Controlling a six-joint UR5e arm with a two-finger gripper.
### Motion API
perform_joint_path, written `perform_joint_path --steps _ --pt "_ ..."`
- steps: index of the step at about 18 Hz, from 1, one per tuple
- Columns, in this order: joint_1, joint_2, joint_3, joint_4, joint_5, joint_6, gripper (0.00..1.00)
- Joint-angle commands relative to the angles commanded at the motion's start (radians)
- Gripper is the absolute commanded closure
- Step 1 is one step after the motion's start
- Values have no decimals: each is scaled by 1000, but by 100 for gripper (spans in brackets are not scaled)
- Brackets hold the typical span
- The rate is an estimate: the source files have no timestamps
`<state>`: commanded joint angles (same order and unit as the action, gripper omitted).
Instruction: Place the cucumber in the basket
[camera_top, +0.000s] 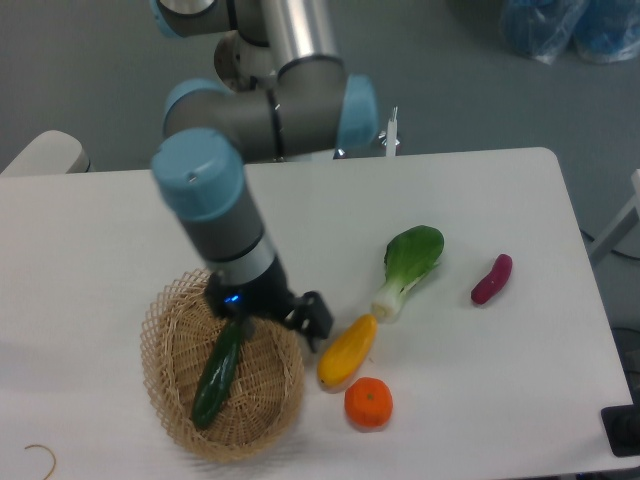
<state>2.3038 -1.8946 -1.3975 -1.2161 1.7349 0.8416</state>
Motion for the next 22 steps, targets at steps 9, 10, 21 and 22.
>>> perform_joint_path --steps 9,10,21,22 --pt "195 71 -12 -131 -69 515 0" --pt "222 72 -11 -141 -96 565 0" --pt "330 84 -15 -160 -121 699 0" --pt "332 84 -14 -160 -123 699 0"
